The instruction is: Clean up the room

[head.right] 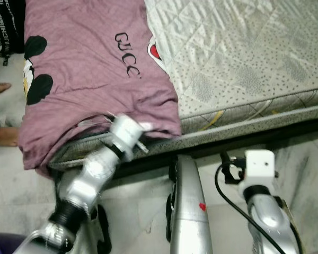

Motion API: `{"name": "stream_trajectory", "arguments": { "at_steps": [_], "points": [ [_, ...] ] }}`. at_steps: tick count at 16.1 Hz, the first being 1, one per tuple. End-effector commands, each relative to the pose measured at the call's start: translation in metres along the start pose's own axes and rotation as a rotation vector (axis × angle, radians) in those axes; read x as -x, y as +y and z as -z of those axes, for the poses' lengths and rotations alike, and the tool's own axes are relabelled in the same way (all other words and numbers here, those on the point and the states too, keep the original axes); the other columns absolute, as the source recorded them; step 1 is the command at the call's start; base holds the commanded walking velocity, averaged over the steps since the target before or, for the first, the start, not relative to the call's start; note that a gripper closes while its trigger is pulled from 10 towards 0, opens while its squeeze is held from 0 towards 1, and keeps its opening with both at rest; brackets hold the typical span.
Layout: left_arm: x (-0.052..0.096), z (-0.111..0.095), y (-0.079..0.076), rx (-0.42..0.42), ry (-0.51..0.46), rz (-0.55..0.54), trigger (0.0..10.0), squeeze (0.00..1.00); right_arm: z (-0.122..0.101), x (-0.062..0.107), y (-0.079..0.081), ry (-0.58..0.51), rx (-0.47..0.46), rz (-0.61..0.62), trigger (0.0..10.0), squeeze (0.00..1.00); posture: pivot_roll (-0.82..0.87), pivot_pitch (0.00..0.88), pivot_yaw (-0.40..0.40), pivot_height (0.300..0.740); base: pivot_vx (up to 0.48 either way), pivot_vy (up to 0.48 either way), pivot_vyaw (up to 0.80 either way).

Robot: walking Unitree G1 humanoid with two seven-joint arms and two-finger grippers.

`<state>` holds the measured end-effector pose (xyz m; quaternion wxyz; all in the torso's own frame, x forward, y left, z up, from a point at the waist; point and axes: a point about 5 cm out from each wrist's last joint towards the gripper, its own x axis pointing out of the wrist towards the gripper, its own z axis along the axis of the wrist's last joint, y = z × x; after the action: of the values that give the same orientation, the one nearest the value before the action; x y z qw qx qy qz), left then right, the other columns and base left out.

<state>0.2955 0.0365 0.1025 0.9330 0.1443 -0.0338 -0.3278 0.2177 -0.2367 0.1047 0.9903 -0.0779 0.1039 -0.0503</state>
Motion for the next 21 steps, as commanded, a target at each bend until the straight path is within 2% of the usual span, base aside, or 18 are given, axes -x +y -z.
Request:
{"name": "stream_trajectory", "arguments": {
  "at_steps": [1,4,5,9,10,11,12,13,14,15,16,17,19,21],
  "points": [
    [0.002,-0.006,-0.009,-0.027,-0.036,0.055,10.0,0.0,0.008,0.001,0.001,0.027,-0.004,0.0,10.0,0.0,-0.11,0.26,-0.006,0.485,0.0,0.0,0.0],
    [0.007,-0.022,-0.017,-0.02,-0.137,0.096,10.0,0.0,0.004,-0.01,0.01,0.005,-0.019,-0.017,10.0,0.0,-0.09,0.236,-0.004,0.485,0.0,0.0,0.0],
    [0.007,-0.034,-0.011,0.001,-0.179,0.084,10.0,0.0,0.003,-0.015,0.015,-0.004,-0.025,-0.023,10.0,0.0,-0.08,0.226,0.0,0.485,0.0,0.0,0.0],
    [0.001,-0.057,0.005,0.033,-0.26,0.04,10.0,0.0,0.003,-0.021,0.018,-0.018,-0.036,-0.022,10.0,0.0,-0.07,0.21,0.011,0.485,0.0,0.0,0.0],
    [-0.002,-0.065,0.019,0.016,-0.287,-0.05,10.0,0.0,0.001,-0.023,0.02,-0.028,-0.045,-0.02,10.0,0.0,-0.07,0.202,0.018,0.485,0.0,0.0,0.0],
    [-0.003,-0.066,0.039,-0.013,-0.271,-0.19,10.0,0.0,0.0,-0.024,0.022,-0.034,-0.049,-0.019,10.0,0.0,-0.07,0.199,0.021,0.485,0.0,0.0,0.0],
    [-0.002,-0.06,0.052,-0.001,-0.236,-0.264,10.0,0.0,0.0,-0.024,0.022,-0.037,-0.051,-0.018,10.0,0.0,-0.07,0.197,0.024,0.485,0.0,0.0,0.0],
    [-0.002,-0.037,0.07,0.031,-0.099,-0.334,10.0,0.0,-0.002,-0.023,0.024,-0.043,-0.057,-0.015,10.0,0.0,-0.08,0.199,0.027,0.485,0.0,0.0,0.0],
    [-0.004,-0.011,0.073,0.036,0.057,-0.283,10.0,0.0,-0.008,-0.022,0.025,-0.063,-0.072,-0.009,10.0,0.0,-0.09,0.201,0.03,0.485,0.0,0.0,0.0],
    [-0.005,0.005,0.067,0.024,0.14,-0.207,10.0,0.0,-0.013,-0.021,0.028,-0.075,-0.075,-0.013,10.0,0.0,-0.1,0.204,0.031,0.485,0.0,0.0,0.0],
    [-0.006,0.009,0.065,0.028,0.159,-0.188,10.0,0.0,-0.015,-0.02,0.028,-0.079,-0.076,-0.015,10.0,0.0,-0.1,0.205,0.032,0.485,0.0,0.0,0.0],
    [-0.01,0.022,0.057,0.026,0.219,-0.141,10.0,0.0,-0.016,-0.018,0.029,-0.082,-0.079,-0.021,10.0,0.0,-0.11,0.207,0.032,0.485,0.0,0.0,0.0],
    [-0.014,0.045,0.034,0.109,0.335,-0.028,10.0,0.0,-0.015,-0.017,0.026,-0.069,-0.079,-0.015,10.0,0.0,-0.12,0.213,0.035,0.485,0.0,0.0,0.0],
    [-0.016,0.051,0.02,0.156,0.375,0.044,10.0,0.0,-0.015,-0.016,0.025,-0.067,-0.077,-0.011,10.0,0.0,-0.13,0.214,0.037,0.485,0.0,0.0,0.0]
  ]
}}
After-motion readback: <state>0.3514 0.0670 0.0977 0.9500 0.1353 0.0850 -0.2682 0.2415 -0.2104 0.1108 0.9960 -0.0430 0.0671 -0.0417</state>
